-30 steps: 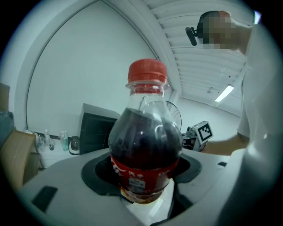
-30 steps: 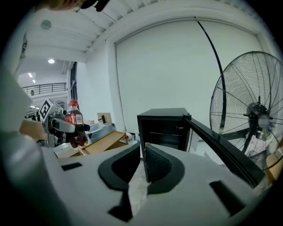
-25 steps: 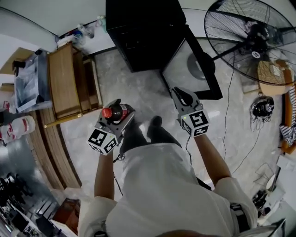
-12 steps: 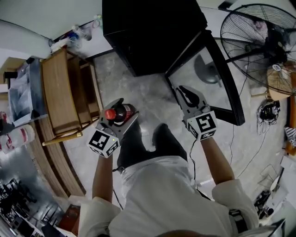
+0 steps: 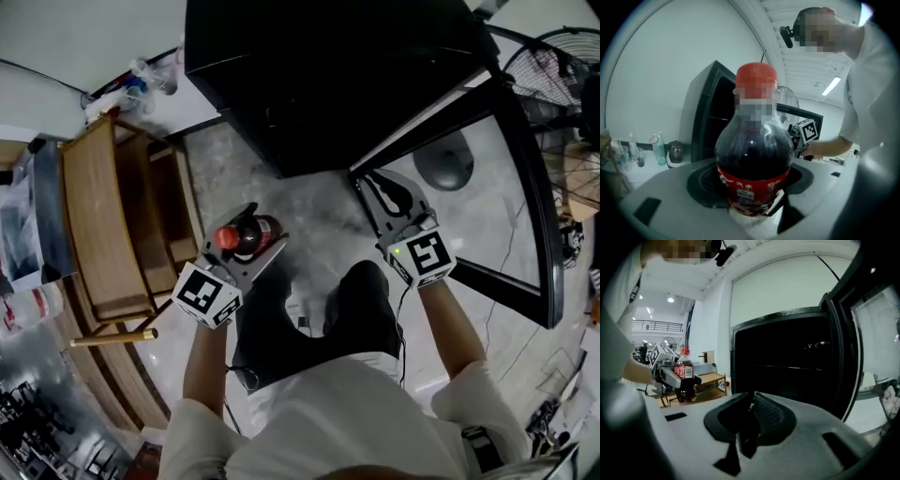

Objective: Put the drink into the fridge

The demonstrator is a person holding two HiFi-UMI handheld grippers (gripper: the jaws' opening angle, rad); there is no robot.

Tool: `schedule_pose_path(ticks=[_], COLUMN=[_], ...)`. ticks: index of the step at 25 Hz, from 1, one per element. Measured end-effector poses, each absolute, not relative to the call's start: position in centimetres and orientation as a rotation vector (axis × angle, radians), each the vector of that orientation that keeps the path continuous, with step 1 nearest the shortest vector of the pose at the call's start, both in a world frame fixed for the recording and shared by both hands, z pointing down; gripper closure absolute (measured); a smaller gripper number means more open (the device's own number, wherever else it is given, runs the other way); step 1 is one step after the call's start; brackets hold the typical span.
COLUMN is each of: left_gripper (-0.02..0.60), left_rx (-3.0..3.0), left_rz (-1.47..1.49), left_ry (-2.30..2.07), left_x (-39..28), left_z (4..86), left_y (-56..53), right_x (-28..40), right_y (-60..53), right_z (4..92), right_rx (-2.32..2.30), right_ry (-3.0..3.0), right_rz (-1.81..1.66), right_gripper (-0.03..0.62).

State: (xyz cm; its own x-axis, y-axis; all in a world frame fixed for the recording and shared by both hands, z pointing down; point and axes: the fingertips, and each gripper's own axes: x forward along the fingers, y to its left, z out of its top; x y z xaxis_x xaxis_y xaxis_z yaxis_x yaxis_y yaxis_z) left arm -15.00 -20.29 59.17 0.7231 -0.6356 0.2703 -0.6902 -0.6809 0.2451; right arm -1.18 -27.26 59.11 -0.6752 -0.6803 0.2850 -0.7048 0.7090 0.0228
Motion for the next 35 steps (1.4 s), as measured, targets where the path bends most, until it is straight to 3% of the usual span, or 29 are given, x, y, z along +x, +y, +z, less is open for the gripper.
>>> schedule_pose_path(ticks=[16,23,35], left_gripper=[0.287,0.285,0.285], left_rx=[2.834,2.91,2.939], left_rz=[0.322,0.312,0.25], left_ry=[-0.91,-0.962,-1.026], left_x=[-13.2,-9.8,-0.5], left_z=[77.0,77.7,74.2], left_y=[-25.9,-29.5,-41.0], right_x=[-3.6,-1.9,3.0], right_y=[-32.4,-31.4,-29.5], right_z=[75.6,78.9,77.0], right_rx=[1.046,1.1,1.316], right_ry=[-2.759,-2.743,-2.677], right_rz=[-0.192,-0.2,-0.108], right_gripper=[0.544,0.537,0.522])
